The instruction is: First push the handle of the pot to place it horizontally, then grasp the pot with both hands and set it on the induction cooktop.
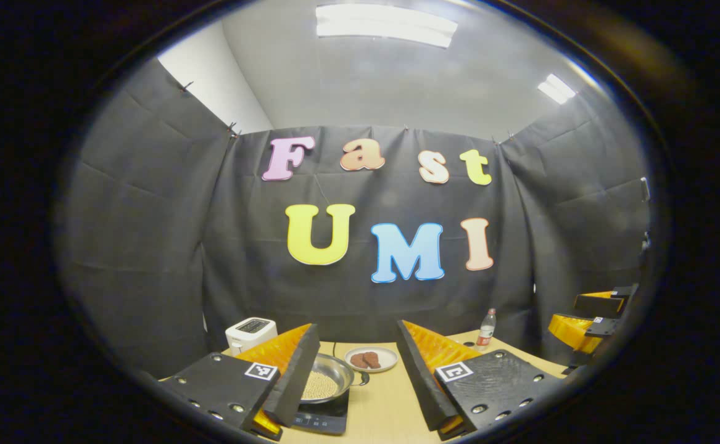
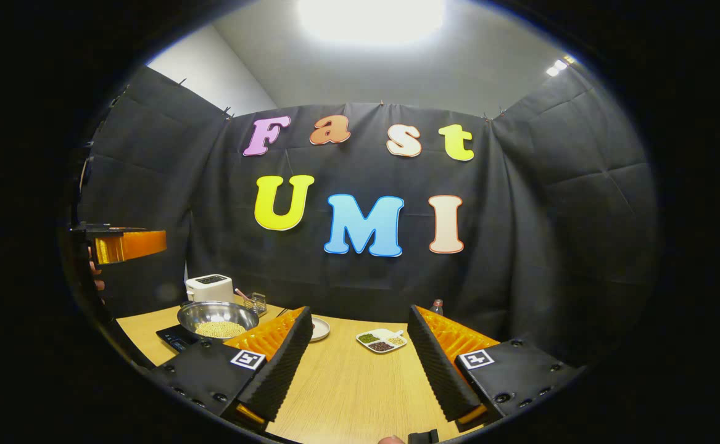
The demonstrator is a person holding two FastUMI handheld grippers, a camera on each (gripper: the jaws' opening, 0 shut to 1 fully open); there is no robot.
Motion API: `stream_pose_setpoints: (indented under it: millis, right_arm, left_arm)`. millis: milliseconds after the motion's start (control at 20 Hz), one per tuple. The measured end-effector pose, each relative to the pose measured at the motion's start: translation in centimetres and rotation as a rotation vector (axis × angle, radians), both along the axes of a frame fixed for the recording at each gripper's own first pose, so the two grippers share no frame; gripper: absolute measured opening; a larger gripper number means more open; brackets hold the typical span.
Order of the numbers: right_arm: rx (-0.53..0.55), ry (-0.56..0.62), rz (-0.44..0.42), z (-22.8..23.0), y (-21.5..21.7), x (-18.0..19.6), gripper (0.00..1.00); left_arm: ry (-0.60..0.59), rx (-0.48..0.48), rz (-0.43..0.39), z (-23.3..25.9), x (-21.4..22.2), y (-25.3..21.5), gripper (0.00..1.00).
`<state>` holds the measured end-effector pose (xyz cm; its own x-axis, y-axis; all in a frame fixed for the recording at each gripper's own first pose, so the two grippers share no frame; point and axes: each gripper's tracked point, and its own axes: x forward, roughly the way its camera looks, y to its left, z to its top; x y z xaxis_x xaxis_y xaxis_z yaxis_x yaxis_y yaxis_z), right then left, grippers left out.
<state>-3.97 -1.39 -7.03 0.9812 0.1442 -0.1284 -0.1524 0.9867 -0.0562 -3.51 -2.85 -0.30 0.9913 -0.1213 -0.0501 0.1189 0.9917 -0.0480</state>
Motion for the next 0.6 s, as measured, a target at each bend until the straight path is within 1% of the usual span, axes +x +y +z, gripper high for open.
stream_pose_setpoints:
  millis: [50,250,300,350,400,450,500,550,600]
  right_arm:
    - [0.003,-0.004,-0.007,0.2,0.0,-0.1,0.95]
    - [0.02,-0.017,0.015,0.7,1.7,-0.4,0.95]
    - [0.016,-0.018,0.023,0.8,2.0,-0.4,0.95]
    - [0.012,-0.02,0.028,0.9,2.3,-0.3,1.0]
    - [0.013,-0.026,0.03,1.0,2.5,-0.2,0.95]
    - [0.019,-0.03,0.031,1.3,2.9,-0.2,0.95]
    - [0.026,-0.031,0.035,1.4,3.2,-0.2,0.98]
    - [0.029,-0.031,0.039,1.4,3.6,-0.2,0.95]
    - [0.026,-0.03,0.04,1.3,3.6,-0.1,0.98]
  left_arm:
    - [0.001,-0.002,0.002,0.0,-0.3,0.1,0.75]
    - [-0.001,-0.008,0.005,0.4,-1.1,0.7,0.75]
    - [-0.008,-0.011,0.007,0.8,-1.3,0.9,0.77]
    - [-0.008,-0.013,0.008,0.7,-1.5,1.0,0.75]
    - [-0.007,-0.013,0.009,0.7,-1.7,1.2,0.75]
    - [-0.006,-0.01,0.009,0.6,-1.8,1.4,0.75]
    - [-0.008,-0.006,0.011,0.7,-2.0,1.6,0.75]
    - [-0.014,-0.003,0.015,1.0,-2.0,1.8,0.75]
    - [-0.017,0.0,0.017,1.0,-2.1,1.9,0.75]
